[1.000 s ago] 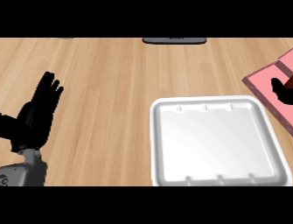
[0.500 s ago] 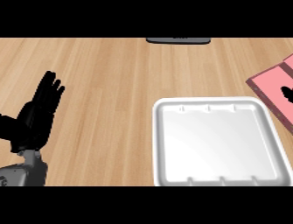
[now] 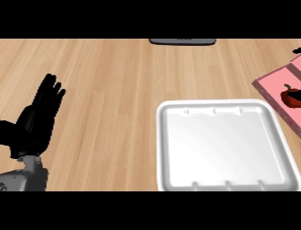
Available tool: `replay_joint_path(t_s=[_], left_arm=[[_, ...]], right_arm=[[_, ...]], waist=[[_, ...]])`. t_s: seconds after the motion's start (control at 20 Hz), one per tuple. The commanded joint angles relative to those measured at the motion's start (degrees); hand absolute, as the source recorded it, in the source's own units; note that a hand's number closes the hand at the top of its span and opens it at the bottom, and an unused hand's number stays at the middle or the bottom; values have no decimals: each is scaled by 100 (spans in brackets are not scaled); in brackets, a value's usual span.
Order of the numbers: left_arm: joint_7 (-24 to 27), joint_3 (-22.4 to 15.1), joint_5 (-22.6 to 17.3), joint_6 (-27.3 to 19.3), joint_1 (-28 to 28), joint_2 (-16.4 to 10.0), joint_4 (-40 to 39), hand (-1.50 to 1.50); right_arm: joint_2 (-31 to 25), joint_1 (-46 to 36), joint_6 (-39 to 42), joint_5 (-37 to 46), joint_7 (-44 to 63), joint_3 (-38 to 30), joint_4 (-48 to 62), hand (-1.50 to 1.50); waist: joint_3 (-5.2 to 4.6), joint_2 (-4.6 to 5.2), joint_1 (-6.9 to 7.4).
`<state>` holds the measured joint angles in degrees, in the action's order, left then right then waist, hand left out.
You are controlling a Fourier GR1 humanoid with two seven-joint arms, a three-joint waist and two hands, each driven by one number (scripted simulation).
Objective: Pick the bell pepper from the tray and place it in the cardboard box
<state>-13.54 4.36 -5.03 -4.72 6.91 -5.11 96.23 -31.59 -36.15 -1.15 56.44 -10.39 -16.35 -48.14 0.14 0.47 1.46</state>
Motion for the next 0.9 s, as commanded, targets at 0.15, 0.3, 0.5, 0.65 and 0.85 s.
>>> replay_joint_path(t_s=[0.15, 0.3, 0.5, 0.65, 0.85], left_arm=[[-107, 282, -206, 125, 99, -226, -52, 0], [347, 79, 6, -9, -127, 91, -342, 0], [-164, 89, -72, -8, -14, -53, 72, 0], [81, -13, 82, -60, -88, 43, -23, 0], [-116, -61, 125, -126, -153, 46, 205, 0]], right_arm=[[261, -422, -661, -1357, -1161, -1011, 31, -150], [124, -527, -94, -2008, -1399, -1431, 354, -150], [199, -779, 685, -2956, -908, -2084, 413, -150], [-76, -789, 1182, -3608, -995, -2639, 823, -150], [-295, -600, 1339, -4020, -1114, -2886, 924, -150]], waist=[[-1, -31, -72], [-7, -20, -109], [-7, -73, -161], [-4, -45, -158], [-9, -45, -129]])
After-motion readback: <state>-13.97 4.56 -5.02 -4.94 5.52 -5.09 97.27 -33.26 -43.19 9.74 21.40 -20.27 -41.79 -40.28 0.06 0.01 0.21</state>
